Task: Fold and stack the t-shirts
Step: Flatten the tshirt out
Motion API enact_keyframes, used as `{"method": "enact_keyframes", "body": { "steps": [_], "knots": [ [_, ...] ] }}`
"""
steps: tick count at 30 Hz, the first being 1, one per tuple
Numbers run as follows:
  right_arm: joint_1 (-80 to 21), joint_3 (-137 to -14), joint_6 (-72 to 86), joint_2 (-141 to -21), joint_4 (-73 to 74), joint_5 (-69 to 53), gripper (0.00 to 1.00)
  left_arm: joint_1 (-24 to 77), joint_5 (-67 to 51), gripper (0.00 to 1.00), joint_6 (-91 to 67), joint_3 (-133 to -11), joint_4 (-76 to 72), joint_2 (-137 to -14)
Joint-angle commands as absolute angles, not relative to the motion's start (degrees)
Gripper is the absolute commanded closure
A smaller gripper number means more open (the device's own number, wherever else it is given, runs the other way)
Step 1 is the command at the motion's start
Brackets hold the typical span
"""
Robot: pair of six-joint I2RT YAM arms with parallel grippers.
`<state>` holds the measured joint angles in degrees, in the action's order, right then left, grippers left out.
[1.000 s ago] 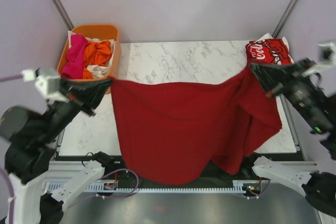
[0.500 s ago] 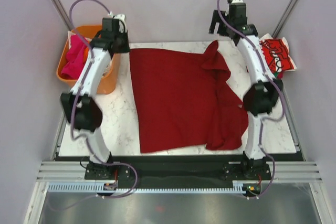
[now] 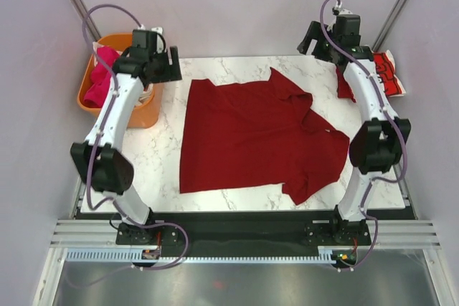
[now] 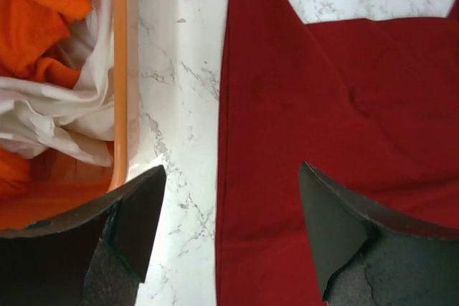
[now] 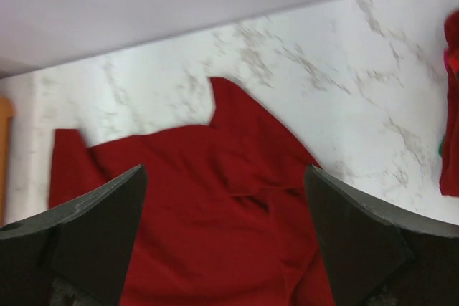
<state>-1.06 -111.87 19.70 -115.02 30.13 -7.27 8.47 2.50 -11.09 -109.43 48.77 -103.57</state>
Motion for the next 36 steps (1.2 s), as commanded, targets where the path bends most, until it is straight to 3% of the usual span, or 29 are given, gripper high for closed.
{"method": "enact_keyframes", "body": {
  "steps": [1,5,9,13,17,29,36],
  "knots": [
    [-4.12,-106.62,18.37,-108.46,25.84,-10.81,0.02,9.49,-1.82,0.19,-15.73,-93.68,44.31,-93.45],
    [-8.25,-103.1,15.83,-109.16,26.19,-7.57,0.02,10.11,-7.26,0.2,-21.84,-74.57,37.48,-84.65],
    [-10.54,-109.13,13.89,-117.04,32.75,-3.54,0.09,10.98,-12.3,0.22,-29.07,-59.89,29.98,-82.61],
    [-13.53,-117.5,11.78,-124.27,40.07,2.36,0.19,14.57,-11.44,0.24,-32.34,-55.65,25.06,-84.45],
    [-14.76,-117.08,12.74,-125.68,40.7,4.04,0.28,16.61,-9.58,0.24,-35.85,-51.78,21.37,-86.57],
    [-15.21,-116.19,13.89,-130.34,39.82,5.97,0.3,14.59,-0.17,0.26,-41.83,-38.94,20.74,-84.47],
    [-15.56,-119.88,14.68,-134.99,39.73,6.77,0.31,5.21,-0.53,0.28,-44.21,-31.83,21.18,-75.42]
  ]
}}
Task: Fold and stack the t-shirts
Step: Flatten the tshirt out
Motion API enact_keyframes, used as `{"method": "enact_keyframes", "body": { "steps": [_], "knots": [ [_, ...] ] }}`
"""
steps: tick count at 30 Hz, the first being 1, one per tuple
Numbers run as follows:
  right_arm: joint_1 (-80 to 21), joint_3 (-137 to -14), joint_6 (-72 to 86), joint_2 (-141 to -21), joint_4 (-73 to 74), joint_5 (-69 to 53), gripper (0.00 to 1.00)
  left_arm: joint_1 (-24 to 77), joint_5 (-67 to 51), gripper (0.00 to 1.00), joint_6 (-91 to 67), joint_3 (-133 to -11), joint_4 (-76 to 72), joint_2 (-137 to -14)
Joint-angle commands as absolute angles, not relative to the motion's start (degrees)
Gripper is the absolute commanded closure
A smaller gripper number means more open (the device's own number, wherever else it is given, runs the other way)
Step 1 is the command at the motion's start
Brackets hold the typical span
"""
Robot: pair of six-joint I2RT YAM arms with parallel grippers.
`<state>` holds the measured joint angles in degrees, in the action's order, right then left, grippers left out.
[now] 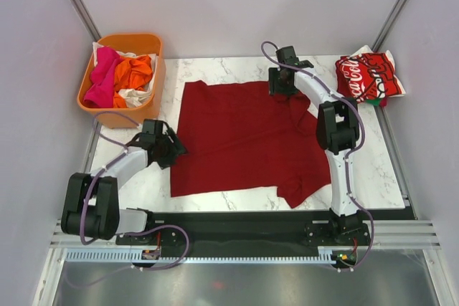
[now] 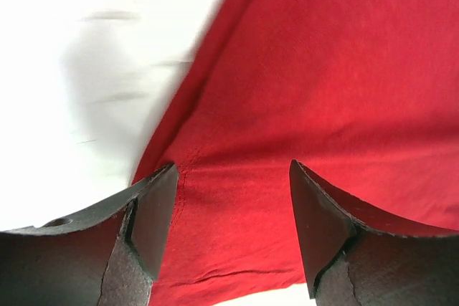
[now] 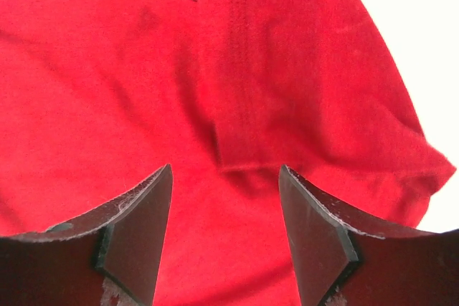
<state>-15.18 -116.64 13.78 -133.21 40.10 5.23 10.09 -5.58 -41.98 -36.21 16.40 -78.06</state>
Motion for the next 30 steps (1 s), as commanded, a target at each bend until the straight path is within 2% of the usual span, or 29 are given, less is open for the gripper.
{"method": "enact_keyframes", "body": {
  "steps": [1,13,17,25,28,30],
  "knots": [
    [-15.73,-120.14,14.85,-135.35,39.9,6.68,0.32,4.32,-0.79,0.28,-44.03,-31.38,21.18,-72.97],
    [-18.63,-119.09,15.21,-136.93,38.58,7.12,0.39,4.04,-4.39,0.32,-42.01,-32.25,18.46,-76.73],
    [-19.07,-118.48,15.21,-136.93,38.58,7.03,0.49,4.04,-4.22,0.32,-41.84,-31.91,17.93,-76.29],
    [-19.07,-117.16,14.68,-137.02,38.58,10.54,0.6,4.13,-4.57,0.34,-41.57,-31.73,17.58,-76.11],
    [-18.99,-117.33,14.5,-137.2,38.85,11.42,0.71,4.22,-4.57,0.34,-41.49,-31.55,17.49,-76.11],
    [-18.55,-117.16,14.59,-137.37,38.94,11.69,0.81,4.22,-4.48,0.35,-41.57,-31.47,17.4,-75.76]
  ]
}}
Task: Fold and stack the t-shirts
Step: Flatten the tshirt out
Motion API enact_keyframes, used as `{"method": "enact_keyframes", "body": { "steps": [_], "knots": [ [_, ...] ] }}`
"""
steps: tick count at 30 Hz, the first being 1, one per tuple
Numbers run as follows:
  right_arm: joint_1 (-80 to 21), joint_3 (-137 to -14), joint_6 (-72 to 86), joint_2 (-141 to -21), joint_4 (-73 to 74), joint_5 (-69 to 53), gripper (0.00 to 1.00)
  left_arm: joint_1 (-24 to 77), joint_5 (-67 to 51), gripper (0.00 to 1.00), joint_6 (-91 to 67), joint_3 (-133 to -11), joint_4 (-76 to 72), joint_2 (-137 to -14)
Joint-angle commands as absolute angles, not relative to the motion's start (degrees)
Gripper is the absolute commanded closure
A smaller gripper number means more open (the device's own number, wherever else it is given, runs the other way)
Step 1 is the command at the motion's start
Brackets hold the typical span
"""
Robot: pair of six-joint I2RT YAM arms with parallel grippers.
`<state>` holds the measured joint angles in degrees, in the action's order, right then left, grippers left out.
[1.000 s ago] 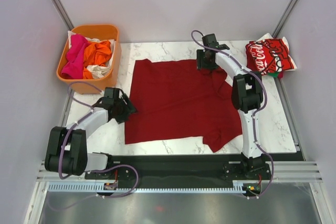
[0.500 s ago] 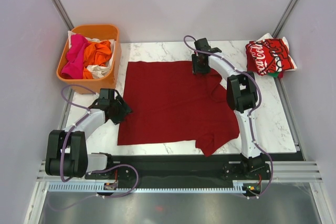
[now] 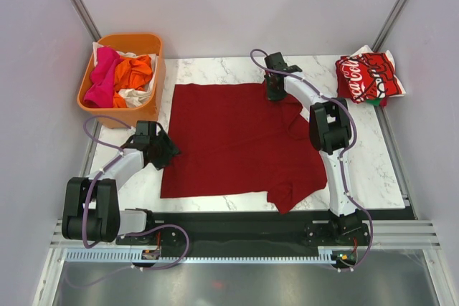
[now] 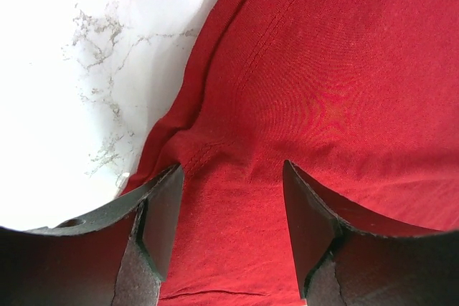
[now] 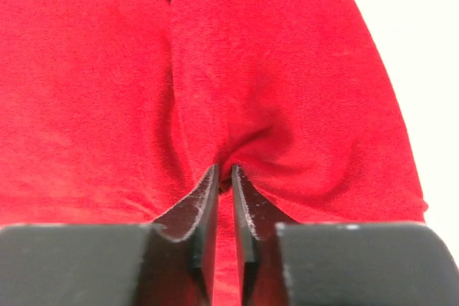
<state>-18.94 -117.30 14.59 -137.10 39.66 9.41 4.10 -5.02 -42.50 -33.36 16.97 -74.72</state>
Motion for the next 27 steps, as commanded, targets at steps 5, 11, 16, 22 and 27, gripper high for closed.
{"method": "enact_keyframes", "body": {
  "steps": [5,11,16,22,27],
  "knots": [
    [-17.75,-117.16,14.24,-137.02,39.02,11.6,1.0,4.31,-4.48,0.35,-41.57,-31.55,17.4,-75.85],
    [-16.26,-117.86,14.94,-133.43,38.59,10.72,1.0,4.39,-4.39,0.36,-41.4,-31.55,17.31,-75.67],
    [-12.75,-121.72,16.52,-131.57,37.35,12.47,1.0,4.57,-4.22,0.36,-41.4,-31.55,17.32,-75.76],
    [-9.32,-131.64,15.12,-137.71,36.91,12.65,1.0,4.66,-4.22,0.36,-41.31,-31.73,17.31,-76.03],
    [-8.26,-134.82,12.75,-143.26,33.06,15.11,1.0,4.83,-4.13,0.36,-41.22,-31.64,17.4,-75.94]
  ]
}}
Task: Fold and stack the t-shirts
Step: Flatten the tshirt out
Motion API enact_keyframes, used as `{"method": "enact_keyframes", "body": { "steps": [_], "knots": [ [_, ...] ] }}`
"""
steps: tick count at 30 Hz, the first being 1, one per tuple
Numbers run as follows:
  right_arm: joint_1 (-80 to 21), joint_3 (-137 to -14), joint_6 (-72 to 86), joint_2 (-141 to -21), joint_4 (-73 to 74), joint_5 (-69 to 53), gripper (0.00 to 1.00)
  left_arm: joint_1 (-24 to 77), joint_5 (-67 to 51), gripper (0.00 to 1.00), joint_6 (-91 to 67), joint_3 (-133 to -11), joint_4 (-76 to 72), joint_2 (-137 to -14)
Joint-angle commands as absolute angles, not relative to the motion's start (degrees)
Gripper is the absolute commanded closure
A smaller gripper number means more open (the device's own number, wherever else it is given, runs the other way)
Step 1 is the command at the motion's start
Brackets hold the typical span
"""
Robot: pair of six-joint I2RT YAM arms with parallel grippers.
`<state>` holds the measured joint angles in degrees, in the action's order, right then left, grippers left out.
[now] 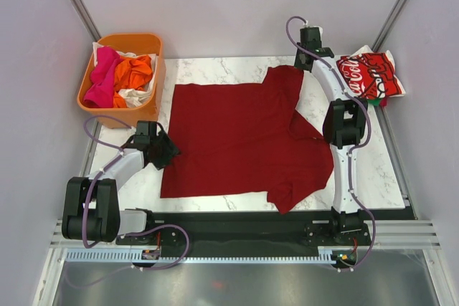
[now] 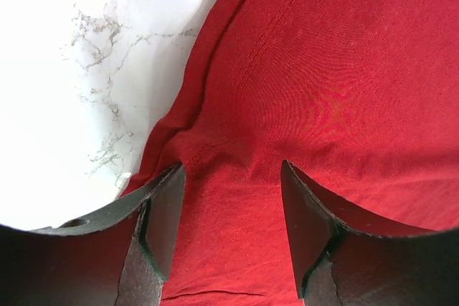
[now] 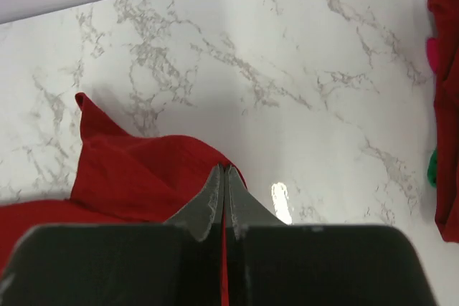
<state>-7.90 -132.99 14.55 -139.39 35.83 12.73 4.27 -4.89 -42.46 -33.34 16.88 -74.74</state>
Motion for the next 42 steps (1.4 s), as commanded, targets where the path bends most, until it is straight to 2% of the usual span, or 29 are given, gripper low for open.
{"method": "enact_keyframes", "body": {
  "steps": [1,16,22,25,26,27,28,29,30,31,33,37,42],
  "knots": [
    [-7.91,-134.91,12.57,-143.78,32.09,15.47,1.0,4.83,-4.13,0.36,-41.22,-31.73,17.4,-76.02],
    [-7.03,-140.53,3.52,-150.55,9.86,26.01,1.0,5.45,-3.96,0.37,-41.13,-31.82,17.31,-76.11],
    [-6.94,-140.02,0.44,-153.1,-1.2,26.37,1.0,5.62,-3.96,0.37,-41.05,-31.99,17.4,-76.38],
    [-6.94,-139.13,-1.58,-154.15,-5.6,26.72,0.96,5.62,-4.13,0.37,-40.96,-31.91,17.31,-76.55],
    [-6.86,-139.13,-1.76,-154.42,-6.49,27.15,0.91,5.71,-4.13,0.37,-41.04,-31.9,17.23,-76.47],
    [-6.94,-139.13,-2.02,-154.77,-7.37,27.42,0.69,5.71,-4.13,0.37,-40.96,-31.99,17.31,-76.46],
    [-6.86,-139.3,-2.54,-155.47,-8.95,27.68,0.53,5.71,-4.04,0.37,-40.96,-31.99,17.23,-76.46],
    [-6.94,-139.48,-2.9,-155.74,-9.57,28.03,0.33,5.71,-4.04,0.37,-40.96,-31.91,17.23,-76.46],
    [-6.86,-139.74,-3.07,-156.0,-10.02,28.39,0.05,5.8,-3.96,0.37,-40.96,-32.08,17.23,-76.64],
    [-6.86,-140.01,-3.16,-156.27,-10.28,28.65,0.02,5.8,-3.87,0.37,-40.96,-32.17,17.23,-76.64],
    [-6.94,-139.75,-3.25,-155.57,-10.46,29.87,0.02,5.8,-3.96,0.37,-40.96,-32.34,17.31,-76.82],
    [-7.21,-131.08,-2.9,-146.81,-14.66,29.44,0.02,5.98,-3.87,0.37,-41.04,-32.43,17.31,-76.9],
    [-8.43,-127.09,-2.99,-137.39,-13.98,30.41,0.02,6.33,-3.87,0.35,-40.96,-32.08,17.23,-76.2]
  ]
}}
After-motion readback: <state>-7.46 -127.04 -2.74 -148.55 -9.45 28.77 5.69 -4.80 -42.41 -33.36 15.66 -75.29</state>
